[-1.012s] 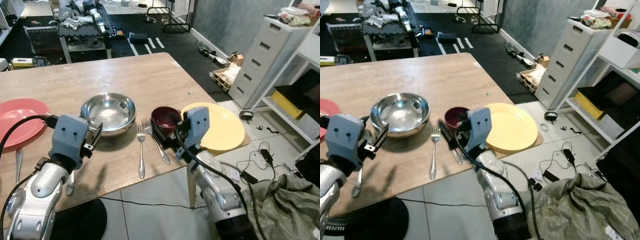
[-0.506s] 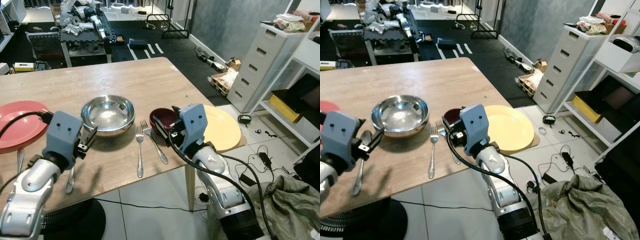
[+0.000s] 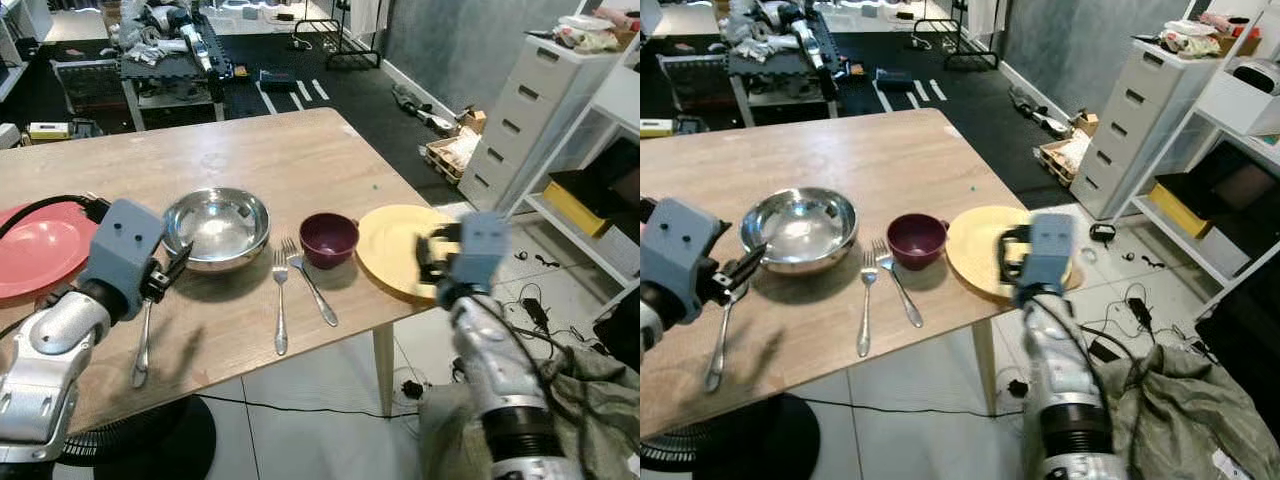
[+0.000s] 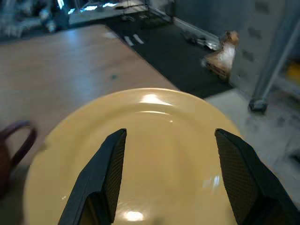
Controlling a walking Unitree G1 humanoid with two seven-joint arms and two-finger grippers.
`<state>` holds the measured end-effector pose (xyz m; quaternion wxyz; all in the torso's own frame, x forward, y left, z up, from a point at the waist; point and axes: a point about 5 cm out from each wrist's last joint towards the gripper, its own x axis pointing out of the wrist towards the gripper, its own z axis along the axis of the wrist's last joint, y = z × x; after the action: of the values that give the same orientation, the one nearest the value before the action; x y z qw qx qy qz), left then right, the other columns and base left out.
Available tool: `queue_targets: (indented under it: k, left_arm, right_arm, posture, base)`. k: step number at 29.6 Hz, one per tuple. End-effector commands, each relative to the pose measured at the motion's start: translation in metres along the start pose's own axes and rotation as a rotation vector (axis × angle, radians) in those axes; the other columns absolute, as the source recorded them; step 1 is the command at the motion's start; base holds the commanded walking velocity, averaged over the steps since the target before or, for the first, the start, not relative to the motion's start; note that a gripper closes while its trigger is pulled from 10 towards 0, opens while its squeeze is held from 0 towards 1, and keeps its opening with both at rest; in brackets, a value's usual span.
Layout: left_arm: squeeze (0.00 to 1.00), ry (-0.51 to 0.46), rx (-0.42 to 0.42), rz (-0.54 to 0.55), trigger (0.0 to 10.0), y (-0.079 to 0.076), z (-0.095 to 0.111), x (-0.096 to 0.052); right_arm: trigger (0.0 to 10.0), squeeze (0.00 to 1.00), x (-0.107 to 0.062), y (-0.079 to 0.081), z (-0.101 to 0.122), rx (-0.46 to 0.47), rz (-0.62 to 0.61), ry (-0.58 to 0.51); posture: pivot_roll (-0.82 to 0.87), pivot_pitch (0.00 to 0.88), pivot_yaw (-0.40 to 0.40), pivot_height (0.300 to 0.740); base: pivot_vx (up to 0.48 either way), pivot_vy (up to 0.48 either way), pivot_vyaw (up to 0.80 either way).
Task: Setting the table
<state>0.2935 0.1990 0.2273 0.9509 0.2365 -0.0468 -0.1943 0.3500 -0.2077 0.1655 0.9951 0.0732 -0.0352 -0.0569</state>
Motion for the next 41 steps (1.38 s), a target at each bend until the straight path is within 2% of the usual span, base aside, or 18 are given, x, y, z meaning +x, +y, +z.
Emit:
queue_targets:
  k: [1, 2, 3, 4, 5, 6, 12, 15, 19, 22, 26, 31, 33, 36, 37, 38, 39, 41]
  left_arm:
    - [0.0, -0.057, 0.04, -0.192, 10.0, -0.017, 0.017, 0.013]
    - [0.0, -0.057, 0.04, -0.192, 10.0, -0.017, 0.017, 0.013]
    - [0.0, -0.069, 0.057, -0.265, 10.0, -0.02, 0.021, 0.02]
    - [0.0, -0.069, 0.083, -0.39, 10.0, -0.026, 0.023, 0.037]
    - [0.0, -0.069, 0.083, -0.39, 10.0, -0.026, 0.023, 0.037]
    - [0.0, -0.077, 0.11, -0.465, 10.0, -0.031, 0.026, 0.046]
    - [0.0, -0.095, 0.125, -0.521, 10.0, -0.036, 0.036, 0.061]
    - [0.0, -0.11, 0.098, -0.542, 10.0, -0.034, 0.041, 0.058]
    - [0.0, -0.108, 0.114, -0.686, 10.0, -0.025, 0.047, 0.043]
    - [0.0, -0.109, 0.137, -0.699, 10.0, -0.018, 0.047, 0.038]
    - [0.0, -0.105, 0.14, -0.669, 10.0, -0.013, 0.044, 0.034]
    - [0.0, -0.103, 0.127, -0.646, 10.0, -0.013, 0.042, 0.032]
    - [0.0, -0.107, 0.118, -0.623, 10.0, -0.012, 0.041, 0.029]
    - [0.0, -0.11, 0.114, -0.612, 10.0, -0.012, 0.041, 0.027]
    - [0.0, -0.11, 0.111, -0.601, 10.0, -0.011, 0.041, 0.026]
    - [0.0, -0.11, 0.109, -0.591, 10.0, -0.01, 0.04, 0.025]
    - [0.0, -0.11, 0.105, -0.581, 10.0, -0.01, 0.04, 0.025]
    - [0.0, -0.108, 0.101, -0.564, 10.0, -0.009, 0.039, 0.024]
  right_arm:
    - [10.0, 0.0, -0.001, -0.012, -0.001, 0.115, 0.002, 0.021]
    - [10.0, 0.0, -0.001, -0.012, -0.001, 0.115, 0.002, 0.021]
    - [10.0, 0.0, -0.001, -0.017, -0.002, 0.141, -0.014, 0.025]
    - [10.0, 0.0, -0.003, -0.025, -0.01, 0.196, -0.06, 0.063]
    - [10.0, 0.0, -0.003, -0.025, -0.01, 0.196, -0.06, 0.063]
    - [10.0, 0.0, -0.005, -0.026, -0.018, 0.228, -0.064, 0.101]
    - [10.0, 0.0, -0.009, -0.019, -0.036, 0.273, -0.03, 0.182]
    - [10.0, 0.0, -0.01, -0.014, -0.036, 0.302, -0.004, 0.184]
    - [10.0, 0.0, -0.01, -0.003, -0.042, 0.418, 0.04, 0.216]
    - [10.0, 0.0, -0.009, -0.003, -0.046, 0.446, 0.011, 0.235]
    - [10.0, 0.0, -0.008, 0.005, -0.053, 0.55, 0.044, 0.272]
    - [10.0, 0.0, -0.009, 0.014, -0.058, 0.585, 0.092, 0.316]
    - [10.0, 0.0, -0.01, 0.02, -0.071, 0.554, 0.095, 0.414]
    - [10.0, 0.0, -0.011, 0.022, -0.078, 0.525, 0.094, 0.453]
    - [6.7, 0.0, -0.011, 0.024, -0.079, 0.526, 0.104, 0.464]
    - [2.8, 0.0, -0.011, 0.026, -0.08, 0.525, 0.118, 0.472]
    - [0.0, 0.0, -0.011, 0.028, -0.08, 0.526, 0.13, 0.481]
    - [0.0, 0.0, -0.01, 0.03, -0.081, 0.531, 0.139, 0.491]
  posture:
    - [0.11, 0.083, 0.048, 0.74]
    - [0.11, 0.083, 0.048, 0.74]
    - [0.1, 0.085, 0.052, 0.74]
    - [0.1, 0.088, 0.062, 0.74]
    - [0.1, 0.088, 0.062, 0.74]
    - [0.1, 0.089, 0.067, 0.74]
    - [0.09, 0.095, 0.083, 0.74]
    - [0.09, 0.096, 0.083, 0.74]
    - [0.11, 0.095, 0.075, 0.74]
    - [0.12, 0.092, 0.075, 0.74]
    - [0.13, 0.085, 0.069, 0.74]
    - [0.13, 0.083, 0.065, 0.74]
    - [0.14, 0.083, 0.055, 0.74]
    - [0.15, 0.085, 0.05, 0.74]
    - [0.15, 0.085, 0.046, 0.74]
    - [0.15, 0.085, 0.043, 0.74]
    - [0.15, 0.085, 0.043, 0.74]
    - [0.15, 0.084, 0.04, 0.74]
  base:
    - [0.0, 0.0, 0.0]
    - [0.0, 0.0, 0.0]
    - [0.0, 0.0, 0.0]
    - [0.0, 0.0, 0.0]
    - [0.0, 0.0, 0.0]
    - [0.0, 0.0, 0.0]
    - [0.0, 0.0, 0.0]
    - [0.0, 0.0, 0.0]
    - [0.0, 0.0, 0.0]
    - [0.0, 0.0, 0.0]
    - [0.0, 0.0, 0.0]
    - [0.0, 0.0, 0.0]
    - [0.0, 0.0, 0.0]
    - [0.0, 0.0, 0.0]
    - [0.0, 0.0, 0.0]
    - [0.0, 0.0, 0.0]
    - [0.0, 0.0, 0.0]
    - [0.0, 0.0, 0.0]
